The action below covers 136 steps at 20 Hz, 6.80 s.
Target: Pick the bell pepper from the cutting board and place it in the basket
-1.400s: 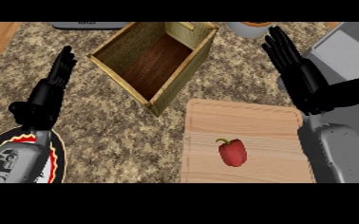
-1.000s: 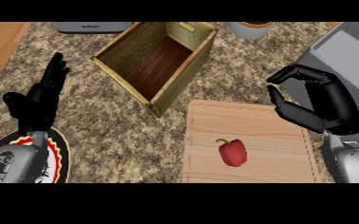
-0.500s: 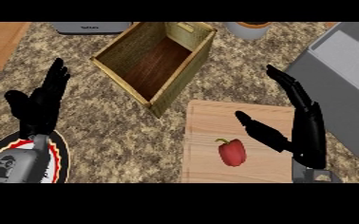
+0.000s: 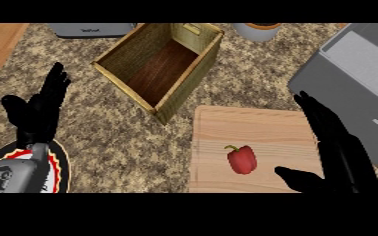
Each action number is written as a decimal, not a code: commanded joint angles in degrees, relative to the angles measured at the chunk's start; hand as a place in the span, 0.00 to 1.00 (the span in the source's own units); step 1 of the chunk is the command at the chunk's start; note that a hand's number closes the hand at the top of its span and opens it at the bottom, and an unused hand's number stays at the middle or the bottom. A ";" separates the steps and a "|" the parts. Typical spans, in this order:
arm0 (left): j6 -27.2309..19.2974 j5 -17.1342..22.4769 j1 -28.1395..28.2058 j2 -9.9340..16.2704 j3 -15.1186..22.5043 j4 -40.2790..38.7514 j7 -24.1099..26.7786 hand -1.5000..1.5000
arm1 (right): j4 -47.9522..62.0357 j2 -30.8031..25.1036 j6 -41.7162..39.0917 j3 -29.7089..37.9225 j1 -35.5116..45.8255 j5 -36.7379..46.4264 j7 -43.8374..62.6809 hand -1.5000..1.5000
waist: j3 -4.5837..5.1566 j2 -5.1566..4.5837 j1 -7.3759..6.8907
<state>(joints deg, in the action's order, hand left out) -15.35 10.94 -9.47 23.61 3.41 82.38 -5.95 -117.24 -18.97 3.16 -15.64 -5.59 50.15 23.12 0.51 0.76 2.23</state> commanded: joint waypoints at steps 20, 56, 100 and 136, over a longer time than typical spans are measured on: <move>2.80 -3.08 -2.52 -3.83 -1.52 1.48 -3.11 0.50 | -14.62 7.01 -19.37 -10.27 -2.40 2.27 19.76 0.00 | -0.53 -0.70 -2.01; 9.04 -10.32 0.95 -9.57 -8.18 2.77 -1.23 0.50 | 11.68 9.31 3.80 -8.36 -8.14 10.93 -2.41 0.00 | -0.52 -0.73 -2.12; 12.24 -12.03 -3.55 -11.81 -9.53 3.06 -4.17 0.50 | 27.43 18.67 3.95 -27.30 1.79 4.87 10.28 1.00 | -0.79 -2.42 -7.23; 13.02 -13.37 -6.80 -13.80 -6.06 0.48 -4.36 0.50 | 31.13 18.96 37.48 -16.68 52.83 8.05 46.03 1.00 | 0.13 -1.45 -10.44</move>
<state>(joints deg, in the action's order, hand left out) -2.47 -2.30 -16.20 10.34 -3.18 83.52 -10.88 -90.70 -0.28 38.93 -36.28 39.76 57.44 59.93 0.53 -0.41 -7.59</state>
